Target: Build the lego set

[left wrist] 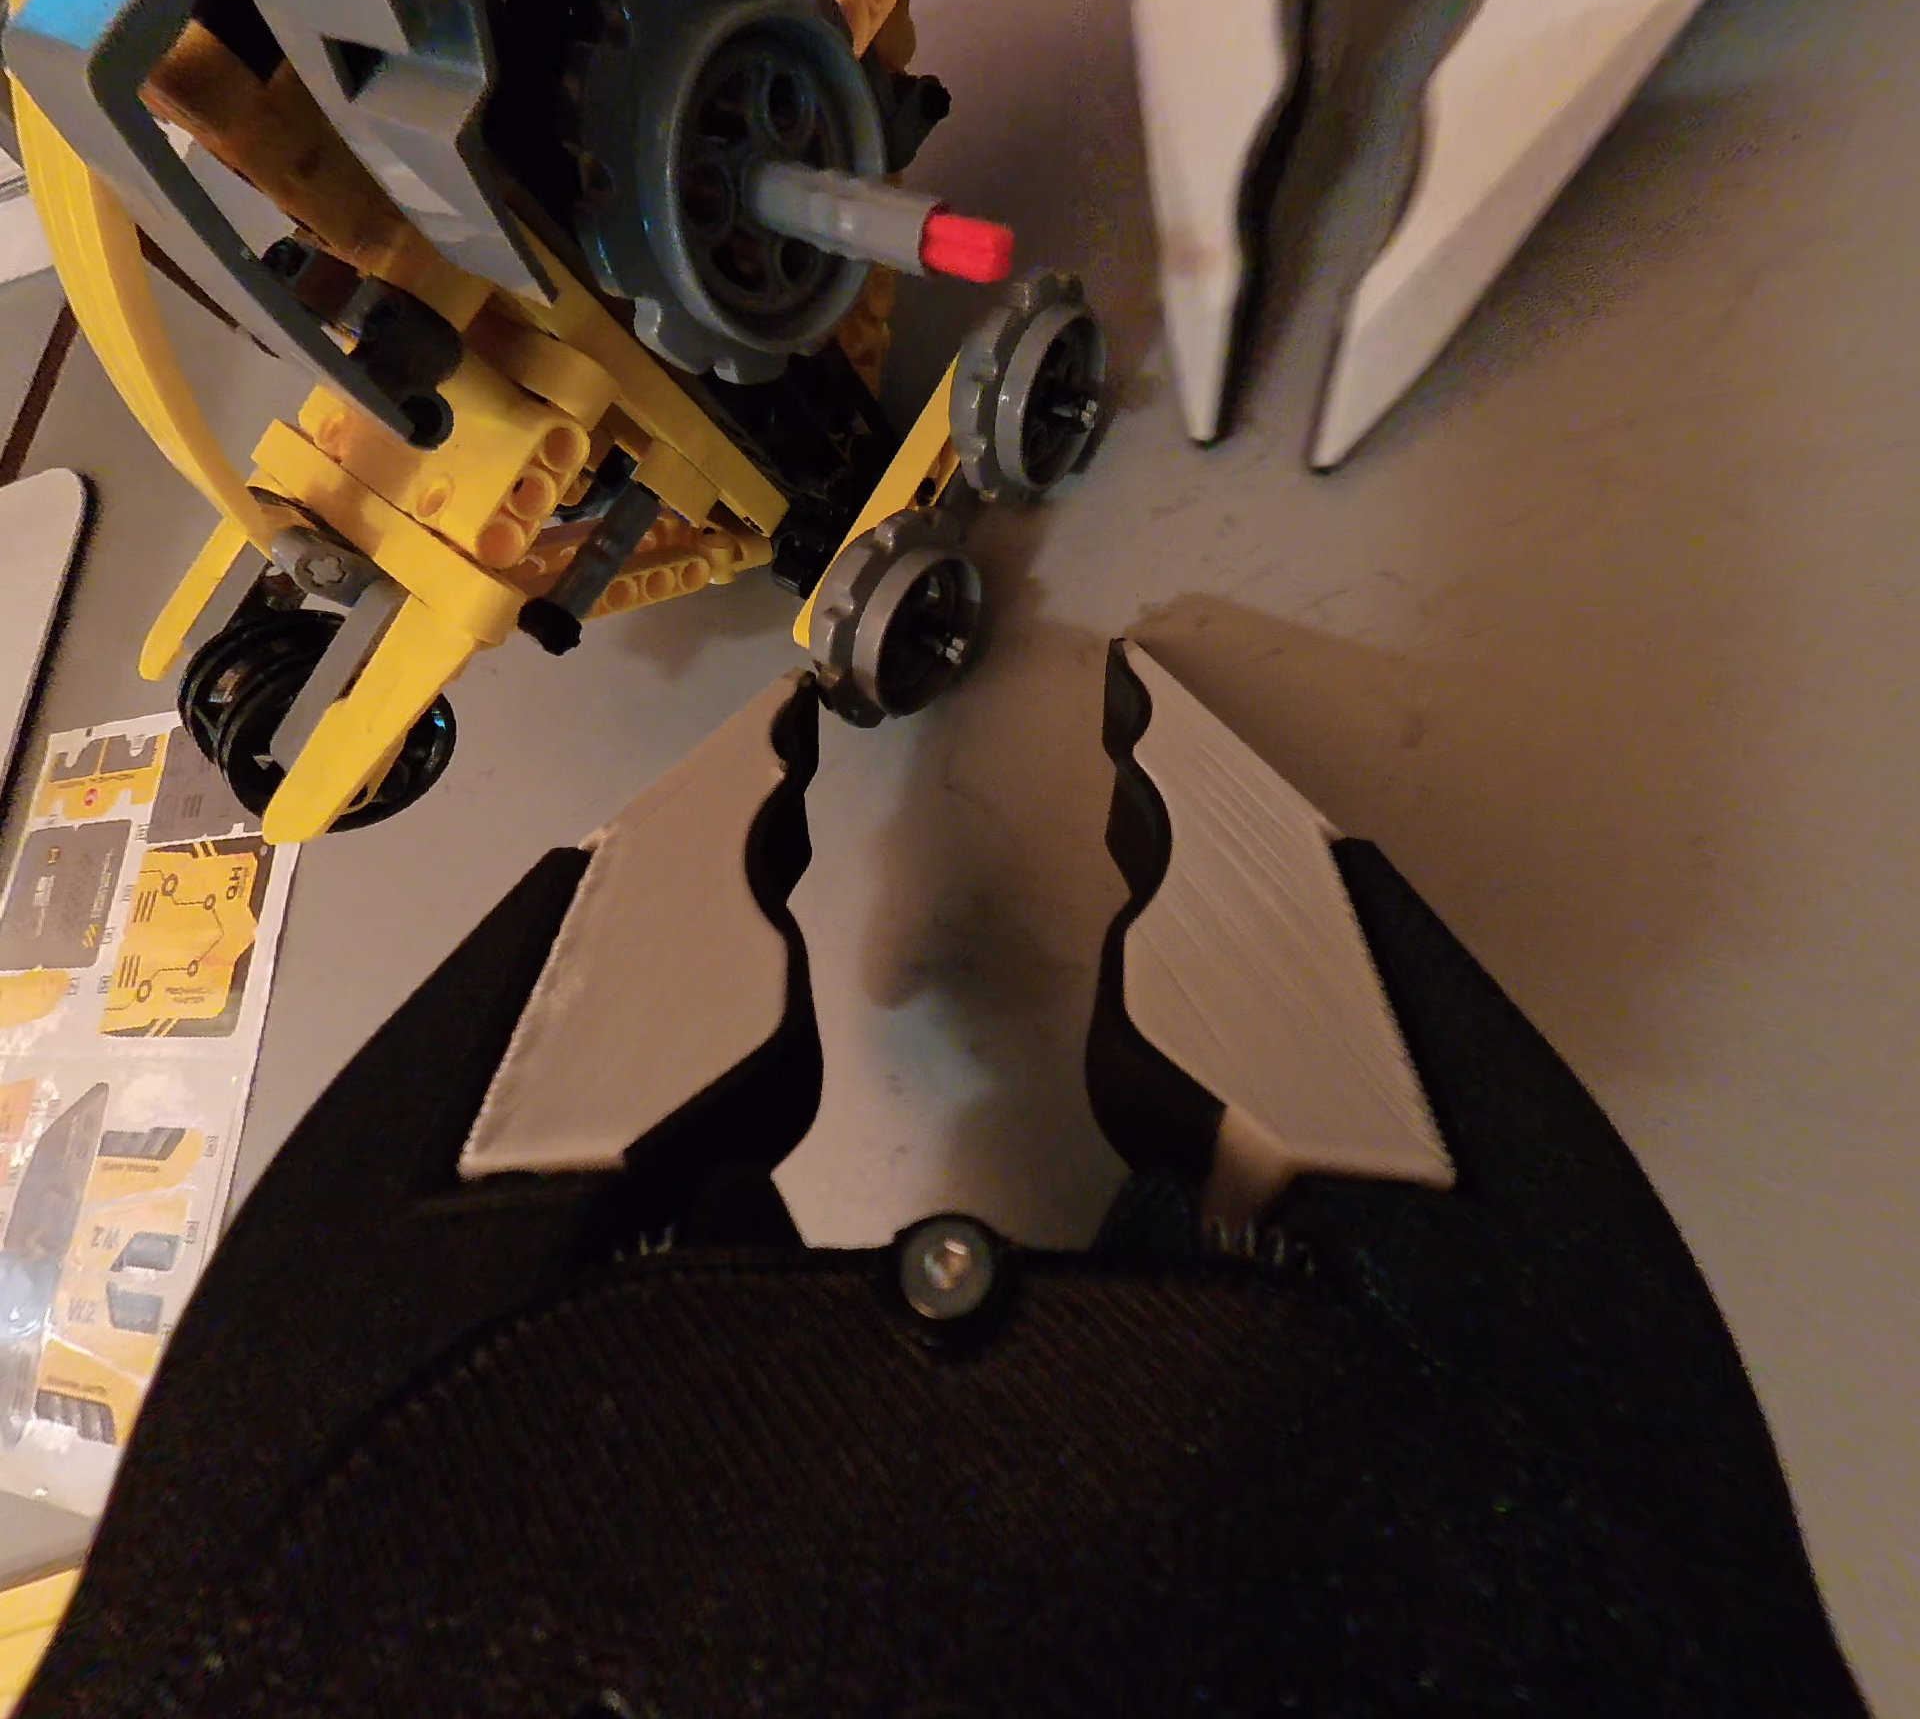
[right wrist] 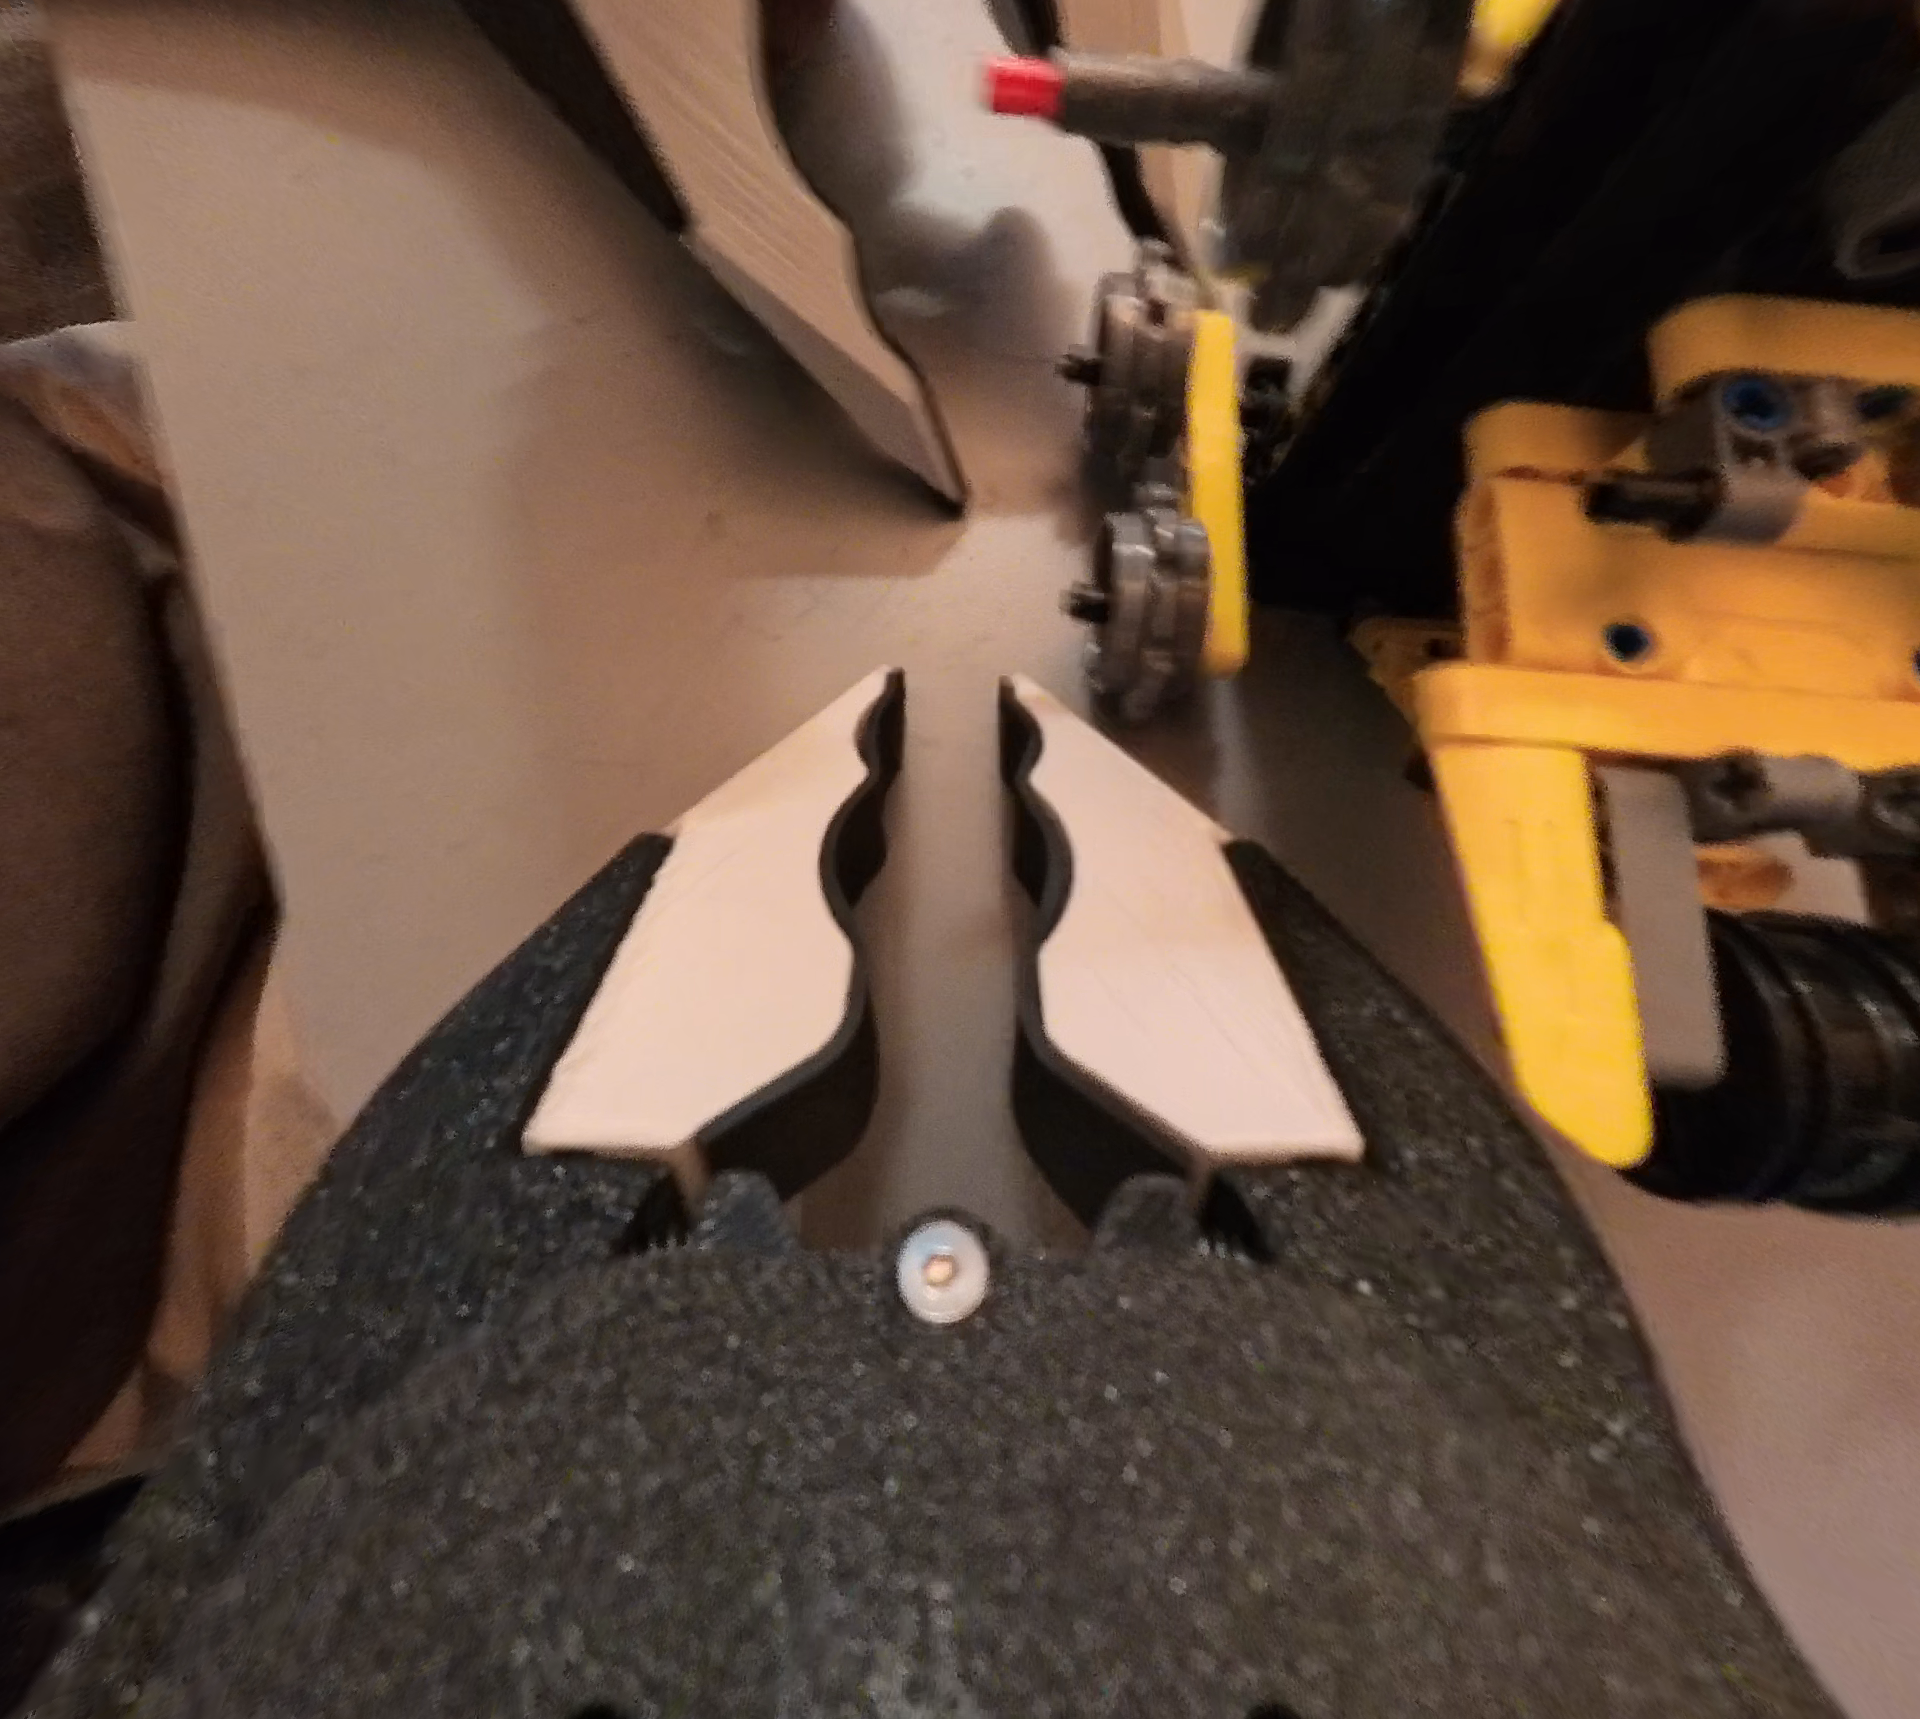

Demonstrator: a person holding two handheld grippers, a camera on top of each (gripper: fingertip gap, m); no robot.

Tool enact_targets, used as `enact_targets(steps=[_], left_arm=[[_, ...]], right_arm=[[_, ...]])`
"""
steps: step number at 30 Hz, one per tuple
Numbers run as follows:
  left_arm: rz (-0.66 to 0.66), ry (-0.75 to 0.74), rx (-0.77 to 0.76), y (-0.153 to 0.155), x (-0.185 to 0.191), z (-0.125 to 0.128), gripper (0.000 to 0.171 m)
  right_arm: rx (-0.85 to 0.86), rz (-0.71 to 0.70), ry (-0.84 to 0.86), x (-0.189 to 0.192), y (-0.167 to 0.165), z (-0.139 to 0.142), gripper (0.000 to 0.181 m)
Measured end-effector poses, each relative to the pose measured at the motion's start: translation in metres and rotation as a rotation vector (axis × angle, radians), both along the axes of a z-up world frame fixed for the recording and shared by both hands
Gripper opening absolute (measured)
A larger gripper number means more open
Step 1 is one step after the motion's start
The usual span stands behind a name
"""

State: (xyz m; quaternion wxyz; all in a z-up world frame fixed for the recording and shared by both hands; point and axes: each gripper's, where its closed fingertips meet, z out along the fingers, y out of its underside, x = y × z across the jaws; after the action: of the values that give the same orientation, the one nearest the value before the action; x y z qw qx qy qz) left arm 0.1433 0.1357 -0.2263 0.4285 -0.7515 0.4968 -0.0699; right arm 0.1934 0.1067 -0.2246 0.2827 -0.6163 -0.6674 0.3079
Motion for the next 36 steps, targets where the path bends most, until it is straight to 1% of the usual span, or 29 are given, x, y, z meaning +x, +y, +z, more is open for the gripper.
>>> enact_targets(steps=[2, 3, 4, 5, 6, 7, 8, 10, 11, 13, 15, 17, 22, 26, 28, 29, 32, 34, 35, 36], left_arm=[[-0.002, 0.002, 0.007, 0.000, 0.000, 0.000, 0.052], [-0.002, 0.002, 0.007, 0.000, 0.000, 0.000, 0.052], [-0.001, 0.001, 0.006, 0.000, 0.000, 0.000, 0.053], [-0.001, 0.001, 0.005, 0.000, 0.000, 0.000, 0.053], [0.000, 0.000, 0.005, 0.000, 0.000, 0.000, 0.053], [0.000, 0.000, 0.006, 0.000, 0.000, 0.000, 0.054], [-0.002, 0.001, 0.007, 0.000, 0.000, 0.000, 0.054], [-0.013, 0.001, 0.010, -0.001, -0.001, 0.001, 0.055], [-0.021, 0.000, 0.011, -0.002, -0.001, 0.001, 0.056], [-0.042, -0.003, 0.008, -0.004, -0.002, 0.001, 0.056], [-0.058, -0.008, 0.005, -0.007, -0.004, 0.001, 0.060], [-0.065, -0.019, -0.009, -0.008, -0.008, 0.003, 0.063], [-0.046, -0.101, 0.008, -0.004, -0.016, 0.018, 0.065], [0.075, -0.203, 0.106, 0.015, -0.034, 0.045, 0.066], [0.123, -0.263, 0.122, 0.020, -0.043, 0.054, 0.061], [0.149, -0.292, 0.132, 0.024, -0.047, 0.058, 0.064], [0.201, -0.335, 0.138, 0.030, -0.059, 0.063, 0.064], [0.262, -0.358, 0.152, 0.037, -0.070, 0.067, 0.063], [0.278, -0.378, 0.153, 0.038, -0.074, 0.069, 0.063], [0.292, -0.401, 0.150, 0.040, -0.077, 0.071, 0.063]], right_arm=[[-0.049, 0.069, 0.116, -0.002, -0.018, 0.022, 0.013], [-0.049, 0.060, 0.186, -0.002, -0.018, 0.037, 0.013], [-0.019, 0.010, 0.252, -0.002, -0.009, 0.053, 0.019], [0.032, -0.067, 0.314, 0.001, 0.005, 0.067, 0.030], [0.086, -0.147, 0.372, 0.006, 0.020, 0.080, 0.040], [0.135, -0.224, 0.424, 0.013, 0.034, 0.088, 0.045], [0.176, -0.310, 0.469, 0.021, 0.049, 0.093, 0.052], [0.238, -0.470, 0.512, 0.036, 0.077, 0.092, 0.071], [0.243, -0.508, 0.500, 0.040, 0.085, 0.087, 0.080], [0.207, -0.539, 0.471, 0.042, 0.092, 0.080, 0.087], [0.173, -0.539, 0.464, 0.041, 0.092, 0.078, 0.095], [0.129, -0.513, 0.451, 0.039, 0.088, 0.074, 0.099], [0.059, -0.449, 0.461, 0.037, 0.078, 0.073, 0.099], [0.034, -0.433, 0.424, 0.032, 0.073, 0.067, 0.093], [0.061, -0.435, 0.408, 0.031, 0.072, 0.066, 0.093], [0.065, -0.429, 0.404, 0.030, 0.070, 0.065, 0.093], [0.030, -0.392, 0.414, 0.026, 0.061, 0.068, 0.091], [-0.026, -0.354, 0.428, 0.023, 0.052, 0.071, 0.088], [-0.058, -0.337, 0.434, 0.021, 0.047, 0.072, 0.085], [-0.081, -0.326, 0.435, 0.019, 0.043, 0.073, 0.085]])
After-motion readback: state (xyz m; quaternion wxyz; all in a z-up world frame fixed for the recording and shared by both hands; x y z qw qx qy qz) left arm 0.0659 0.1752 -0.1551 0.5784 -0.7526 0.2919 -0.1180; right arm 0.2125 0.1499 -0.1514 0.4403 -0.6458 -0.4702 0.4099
